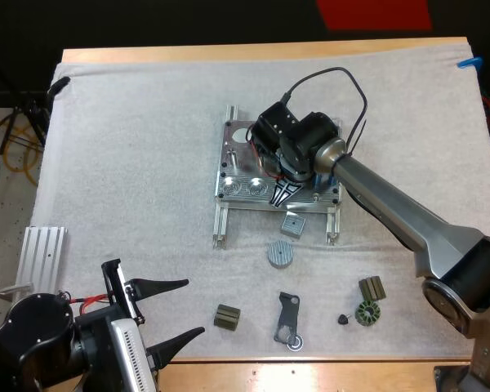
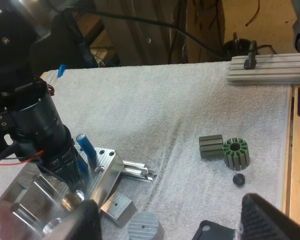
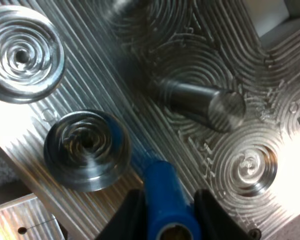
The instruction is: Load cells from right to left
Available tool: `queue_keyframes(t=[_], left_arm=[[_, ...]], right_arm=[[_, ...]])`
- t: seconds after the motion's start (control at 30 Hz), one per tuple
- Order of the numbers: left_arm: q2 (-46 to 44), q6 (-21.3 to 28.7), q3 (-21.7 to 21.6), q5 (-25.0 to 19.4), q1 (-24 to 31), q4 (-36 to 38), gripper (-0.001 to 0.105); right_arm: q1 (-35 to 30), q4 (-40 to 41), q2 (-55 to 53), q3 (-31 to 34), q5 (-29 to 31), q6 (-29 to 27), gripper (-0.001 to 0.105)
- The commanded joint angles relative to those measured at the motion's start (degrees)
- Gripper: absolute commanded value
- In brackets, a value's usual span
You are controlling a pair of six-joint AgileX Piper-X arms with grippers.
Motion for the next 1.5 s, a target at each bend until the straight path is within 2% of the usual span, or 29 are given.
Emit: queue_keyframes(t=[0.0,0.13,0.57,0.67,0.73,0.8,1.3,1.47], left_arm=[[-0.33,-0.53,-0.16,0.56,-0.12,-0.31,0.059],[-0.33,-0.53,-0.16,0.56,-0.12,-0.31,0.059],[-0.33,-0.53,-0.16,0.56,-0.12,-0.31,0.059],[-0.33,-0.53,-0.16,0.56,-0.12,-0.31,0.059],[-0.33,-0.53,-0.16,0.56,-0.12,-0.31,0.059],[-0.33,-0.53,-0.16,0.56,-0.12,-0.31,0.059],[-0.33,-0.53,-0.16,0.56,-0.12,-0.31,0.059],[-0.33,-0.53,-0.16,0.56,-0.12,0.11,0.059]], right_arm=[[-1.12,1.05,0.27,-0.16,7.13,0.45,0.016],[-1.30,0.85,-0.30,-0.16,4.99,2.14,0.016],[-1.28,1.51,-0.47,-0.16,5.30,2.25,0.016],[-1.28,1.51,-0.47,-0.16,5.13,2.25,0.025],[-1.28,1.51,-0.47,-0.16,5.13,2.85,0.041],[-1.28,1.51,-0.47,-0.16,5.13,3.09,0.045],[-1.28,-0.92,-5.48,-0.16,-1.35,3.62,0.044],[-1.28,-1.33,-7.26,-0.16,1.40,3.99,0.044]])
